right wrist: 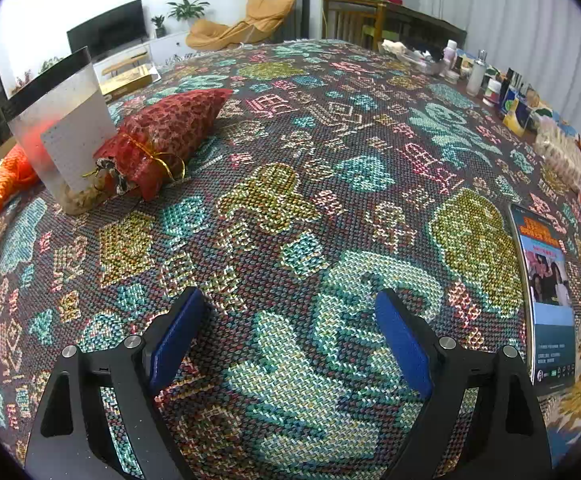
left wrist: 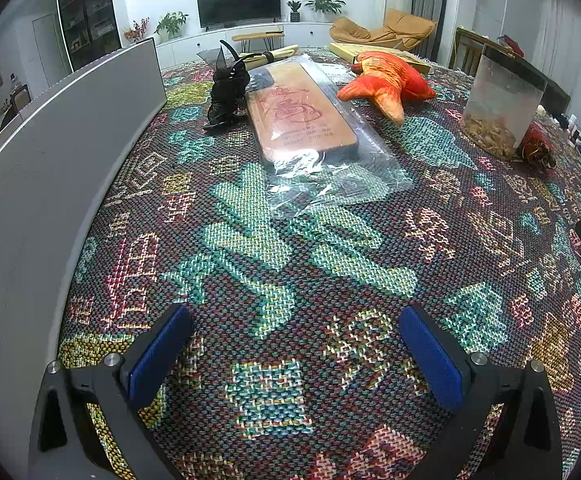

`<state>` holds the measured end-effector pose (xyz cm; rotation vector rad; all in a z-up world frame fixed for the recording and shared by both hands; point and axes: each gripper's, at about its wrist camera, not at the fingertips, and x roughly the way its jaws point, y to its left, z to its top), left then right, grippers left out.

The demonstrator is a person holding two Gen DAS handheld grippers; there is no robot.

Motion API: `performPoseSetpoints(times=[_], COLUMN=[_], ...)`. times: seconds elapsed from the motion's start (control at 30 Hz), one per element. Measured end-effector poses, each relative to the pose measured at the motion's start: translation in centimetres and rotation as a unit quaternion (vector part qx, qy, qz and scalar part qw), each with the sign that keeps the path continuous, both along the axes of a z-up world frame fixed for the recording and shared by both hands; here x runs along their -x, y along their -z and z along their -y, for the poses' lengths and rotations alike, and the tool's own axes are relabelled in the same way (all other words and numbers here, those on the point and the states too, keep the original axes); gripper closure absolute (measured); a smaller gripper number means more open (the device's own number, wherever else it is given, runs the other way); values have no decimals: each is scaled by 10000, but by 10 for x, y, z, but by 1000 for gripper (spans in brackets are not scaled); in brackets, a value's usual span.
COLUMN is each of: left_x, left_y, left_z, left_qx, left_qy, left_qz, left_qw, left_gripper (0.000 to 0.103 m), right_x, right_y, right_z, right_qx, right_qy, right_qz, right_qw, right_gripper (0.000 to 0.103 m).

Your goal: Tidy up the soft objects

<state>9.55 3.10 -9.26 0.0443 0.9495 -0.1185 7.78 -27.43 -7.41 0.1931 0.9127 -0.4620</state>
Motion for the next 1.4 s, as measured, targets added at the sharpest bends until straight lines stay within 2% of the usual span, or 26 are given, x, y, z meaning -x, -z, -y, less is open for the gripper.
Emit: performPoseSetpoints(times=[0.37,0.47,0.53,0.63,0.77,0.9,1.0,1.1,1.2,1.23,1.27,1.3,1.33,1.37,1.4], left_x=[0,-5,-16,-30,-82,-147,-198,-227,-248,-251,-250,-251,-249,-247,-244], left_y=[0,-2,-9,-36,-77,-99,-91,-75,-42,-33,-27,-26,-28,-33,-36], left_z=[0,0,2,7,34,74,99,119,142,146,148,149,148,148,148], left_qx=[6,-25,59,356,404,108,-18,-133,-663,-741,-630,-479,-356,-278,-261], left_qy=[0,54,164,251,465,671,539,469,502,580,727,852,917,964,992], left_qz=[-3,-156,-330,-5,387,637,424,269,-69,-180,-260,-317,-320,-296,-255], left_qw=[10000,9999,9993,9991,9973,9957,9976,9984,9965,9954,9950,9947,9946,9945,9944], left_gripper=[0,0,1,1,1,1,5,6,7,19,50,59,71,74,75], right_x=[0,0,0,0,0,0,0,-1,0,0,2,4,8,8,4], right_y=[0,0,0,0,0,0,1,1,1,1,0,-2,-9,-15,-21], right_z=[0,0,0,0,0,1,1,1,1,1,3,7,14,22,28], right_qx=[-4,-6,-3,-5,-9,-17,-39,-39,-46,-66,-167,-325,-724,-1076,-1266], right_qy=[3,3,4,4,6,7,14,14,14,9,-12,-43,-134,-214,-206], right_qz=[0,1,-1,-1,-1,3,2,2,8,22,101,248,671,1113,1339], right_qw=[10000,10000,10000,10000,10000,10000,10000,10000,10000,10000,9998,9992,9950,9877,9827], right_gripper=[14,14,14,14,14,14,13,13,13,13,13,13,13,13,13])
